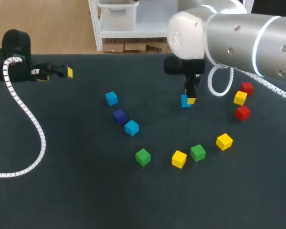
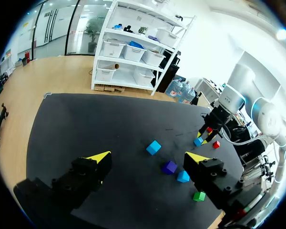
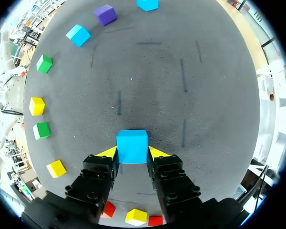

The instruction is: Place the blue cubes, place green cubes on the blue cubes, place the yellow cubes on the green cubes, then place the red cubes on the yellow cubes, and place purple cube on the red cubes.

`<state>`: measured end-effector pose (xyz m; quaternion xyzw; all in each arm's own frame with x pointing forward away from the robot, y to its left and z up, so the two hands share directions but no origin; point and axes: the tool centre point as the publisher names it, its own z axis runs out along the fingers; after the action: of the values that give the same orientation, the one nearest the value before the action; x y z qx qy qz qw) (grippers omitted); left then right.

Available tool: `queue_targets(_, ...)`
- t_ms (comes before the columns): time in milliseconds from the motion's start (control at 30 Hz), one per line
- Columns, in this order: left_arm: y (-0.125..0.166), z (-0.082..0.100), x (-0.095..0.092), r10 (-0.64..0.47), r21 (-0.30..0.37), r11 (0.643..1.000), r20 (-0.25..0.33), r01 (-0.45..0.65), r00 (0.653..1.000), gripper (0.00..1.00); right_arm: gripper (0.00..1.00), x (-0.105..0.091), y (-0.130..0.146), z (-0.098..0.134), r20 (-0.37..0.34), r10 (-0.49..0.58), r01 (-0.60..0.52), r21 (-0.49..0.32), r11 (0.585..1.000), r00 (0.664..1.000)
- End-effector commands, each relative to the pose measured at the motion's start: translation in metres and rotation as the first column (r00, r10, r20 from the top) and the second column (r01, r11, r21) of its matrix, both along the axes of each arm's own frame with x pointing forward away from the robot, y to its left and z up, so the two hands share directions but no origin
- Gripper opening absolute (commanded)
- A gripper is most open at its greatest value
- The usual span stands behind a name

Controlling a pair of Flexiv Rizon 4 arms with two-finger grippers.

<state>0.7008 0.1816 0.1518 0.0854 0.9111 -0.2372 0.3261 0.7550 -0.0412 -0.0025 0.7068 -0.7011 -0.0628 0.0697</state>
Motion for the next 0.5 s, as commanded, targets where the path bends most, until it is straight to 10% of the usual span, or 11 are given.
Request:
queue_targets(33,0.0019,-0.0014,0.0001,-0.005,-0.007,1.0,0.005,0.005,1.0,1.0,0.0,0.0004,-0.0009,0.0002,-0.002,0.001,-0.001,0.003,1.0,1.0)
queue_targets(100,0.0019,-0.0014,0.0001,-0.005,-0.007,1.0,0.005,0.005,1.0,1.0,0.0,0.0002,-0.001,0.0003,-0.002,0.002,-0.002,0.004,1.0,1.0)
queue_targets(200,0.0019,-0.0014,0.0001,-0.005,-0.007,1.0,0.005,0.005,1.0,1.0,0.32,-0.0001,-0.001,0.0003,-0.002,0.003,-0.003,0.002,1.0,1.0)
queue_targets(333,0.0019,-0.0014,0.0001,-0.005,-0.007,1.0,0.005,0.005,1.0,1.0,1.0,-0.0006,-0.0009,0.0003,-0.018,-0.014,0.014,0.007,1.0,1.0)
queue_targets(500,0.0019,-0.0014,0.0001,-0.005,-0.007,1.0,0.005,0.005,1.0,1.0,1.0,0.0,-0.0005,0.0021,-0.019,-0.022,0.022,0.011,1.0,1.0)
